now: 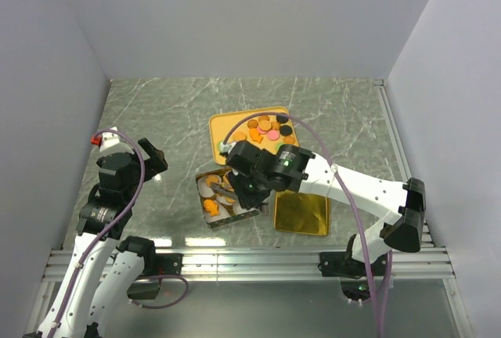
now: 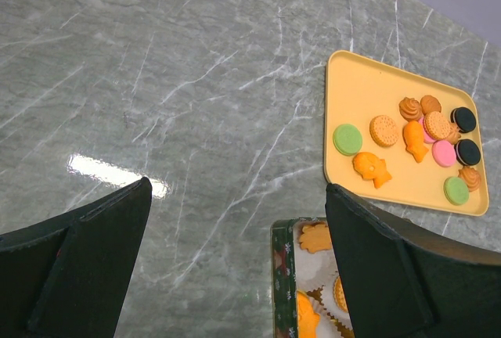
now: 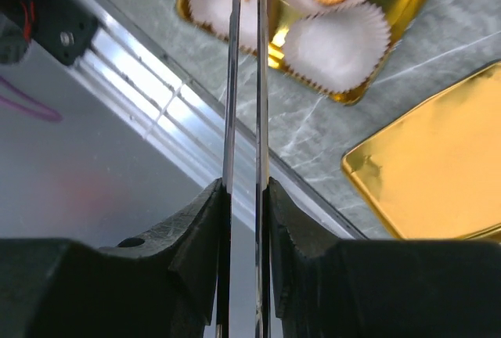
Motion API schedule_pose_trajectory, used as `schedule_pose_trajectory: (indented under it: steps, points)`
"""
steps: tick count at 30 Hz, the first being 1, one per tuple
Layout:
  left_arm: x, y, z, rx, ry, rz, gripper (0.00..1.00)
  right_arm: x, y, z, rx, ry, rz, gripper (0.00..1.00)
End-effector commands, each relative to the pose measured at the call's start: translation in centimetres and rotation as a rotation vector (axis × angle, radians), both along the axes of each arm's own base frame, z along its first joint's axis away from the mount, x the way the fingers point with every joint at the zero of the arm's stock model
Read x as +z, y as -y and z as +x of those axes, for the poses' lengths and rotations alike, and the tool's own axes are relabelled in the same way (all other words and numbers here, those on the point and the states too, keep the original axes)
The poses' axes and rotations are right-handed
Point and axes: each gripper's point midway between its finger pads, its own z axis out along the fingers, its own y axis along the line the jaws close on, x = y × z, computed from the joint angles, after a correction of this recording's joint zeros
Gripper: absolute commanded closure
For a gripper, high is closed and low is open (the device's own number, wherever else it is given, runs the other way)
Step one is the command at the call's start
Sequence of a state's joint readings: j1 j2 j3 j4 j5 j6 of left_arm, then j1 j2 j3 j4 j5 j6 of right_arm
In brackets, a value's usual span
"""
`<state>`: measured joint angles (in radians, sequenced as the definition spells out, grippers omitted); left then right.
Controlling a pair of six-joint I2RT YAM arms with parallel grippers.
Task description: Pack the cookies
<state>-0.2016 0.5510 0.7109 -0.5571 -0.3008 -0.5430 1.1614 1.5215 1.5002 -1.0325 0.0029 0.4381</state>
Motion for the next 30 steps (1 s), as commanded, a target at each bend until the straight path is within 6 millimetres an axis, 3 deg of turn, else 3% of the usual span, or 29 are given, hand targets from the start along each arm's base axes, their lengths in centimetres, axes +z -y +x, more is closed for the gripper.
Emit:
schedule_pose_trajectory:
  steps: [1,8,17,24,30]
  points:
    - [1.1,0.0,0.2,0.002,0.041,-0.012,0.01,4.2,0.1,3.4,-0.098,0.089,0.115,0.66]
    - [1.1,0.1,0.2,-0.001,0.041,-0.013,0.01,5.4,2.3,9.1,-0.238,0.121,0.113,0.64]
    - [1.1,0.0,0.3,0.001,0.039,-0.010,0.01,3.5,5.6,16.4,-0.428,0.100,0.021,0.64]
    - [0.8,-0.1,0.4,0.009,0.027,-0.004,0.00,0.4,7.4,18.7,-0.474,0.068,-0.094,0.64]
    - [0.8,-0.1,0.5,0.001,0.032,-0.002,0.01,-1.6,8.5,19.1,-0.496,0.021,-0.130,0.63]
